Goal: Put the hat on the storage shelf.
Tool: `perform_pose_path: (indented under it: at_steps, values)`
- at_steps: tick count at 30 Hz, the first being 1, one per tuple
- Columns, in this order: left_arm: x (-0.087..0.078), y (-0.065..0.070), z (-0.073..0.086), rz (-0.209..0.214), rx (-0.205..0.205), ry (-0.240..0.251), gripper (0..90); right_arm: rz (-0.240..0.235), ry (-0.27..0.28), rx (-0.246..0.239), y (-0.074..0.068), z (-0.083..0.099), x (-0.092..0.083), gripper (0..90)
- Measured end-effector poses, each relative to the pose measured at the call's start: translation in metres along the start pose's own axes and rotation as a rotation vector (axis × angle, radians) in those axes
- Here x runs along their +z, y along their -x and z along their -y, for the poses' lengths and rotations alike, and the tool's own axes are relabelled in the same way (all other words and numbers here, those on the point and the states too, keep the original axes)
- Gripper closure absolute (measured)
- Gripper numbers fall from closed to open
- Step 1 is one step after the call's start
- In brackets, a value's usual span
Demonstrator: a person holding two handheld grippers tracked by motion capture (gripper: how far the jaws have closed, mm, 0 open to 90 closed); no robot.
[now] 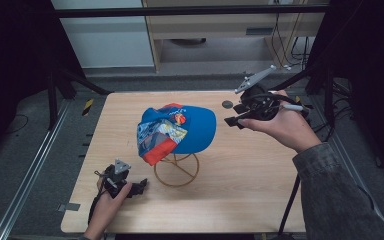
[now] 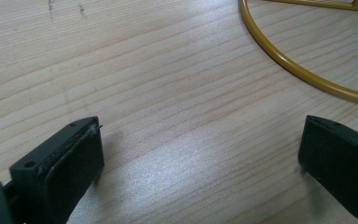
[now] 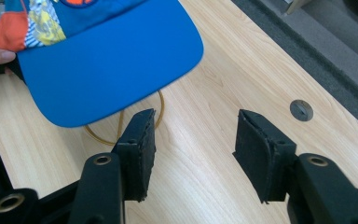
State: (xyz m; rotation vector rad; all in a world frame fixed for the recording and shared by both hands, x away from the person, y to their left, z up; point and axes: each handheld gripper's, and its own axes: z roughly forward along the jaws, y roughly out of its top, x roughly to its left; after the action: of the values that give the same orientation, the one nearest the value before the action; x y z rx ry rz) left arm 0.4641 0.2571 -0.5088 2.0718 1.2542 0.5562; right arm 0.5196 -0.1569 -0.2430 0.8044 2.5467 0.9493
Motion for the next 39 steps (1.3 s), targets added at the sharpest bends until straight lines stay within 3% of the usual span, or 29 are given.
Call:
perform_pose_path:
  at_steps: [9,21,29,39]
  values:
    - [0.000,0.000,0.000,0.000,0.000,0.001,0.0,0.040,0.010,0.044,0.005,0.020,0.001,35.3]
    - [0.000,0.000,0.000,0.002,-0.001,-0.003,0.0,0.137,0.079,0.080,0.009,0.040,0.006,7.2]
    - [0.000,0.000,0.000,0.003,0.001,-0.003,0.0,0.166,0.095,0.114,0.009,0.058,0.014,5.1]
    - [0.000,0.000,0.000,0.003,0.001,-0.003,0.0,0.175,0.109,0.153,0.003,0.087,0.028,9.7]
